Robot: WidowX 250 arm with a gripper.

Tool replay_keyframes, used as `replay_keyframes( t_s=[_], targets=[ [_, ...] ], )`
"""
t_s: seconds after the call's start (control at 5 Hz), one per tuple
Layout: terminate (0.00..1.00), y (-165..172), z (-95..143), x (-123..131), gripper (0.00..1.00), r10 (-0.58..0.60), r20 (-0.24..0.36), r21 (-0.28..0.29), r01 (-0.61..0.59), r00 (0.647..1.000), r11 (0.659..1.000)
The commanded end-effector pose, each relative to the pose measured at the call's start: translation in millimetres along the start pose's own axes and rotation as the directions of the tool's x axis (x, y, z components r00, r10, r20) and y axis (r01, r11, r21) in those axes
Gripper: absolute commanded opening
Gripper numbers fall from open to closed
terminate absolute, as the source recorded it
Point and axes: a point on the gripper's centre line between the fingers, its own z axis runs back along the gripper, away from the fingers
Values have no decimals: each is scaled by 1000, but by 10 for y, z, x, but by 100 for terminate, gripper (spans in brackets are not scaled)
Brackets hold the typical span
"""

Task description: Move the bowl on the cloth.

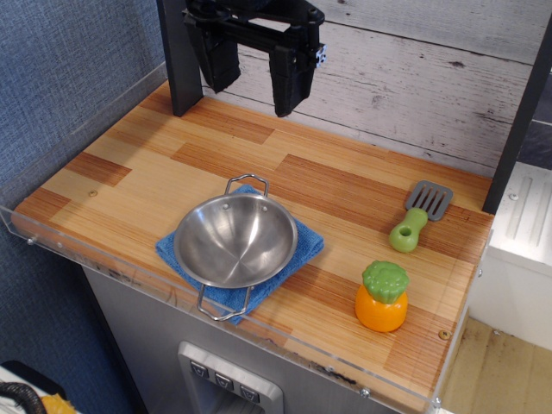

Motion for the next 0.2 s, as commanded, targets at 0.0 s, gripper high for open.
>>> replay_keyframes(
  t_s=[0.0],
  targets=[
    [100, 38, 138, -6, 100, 5, 39, 9, -5, 999, 1000]
  ],
)
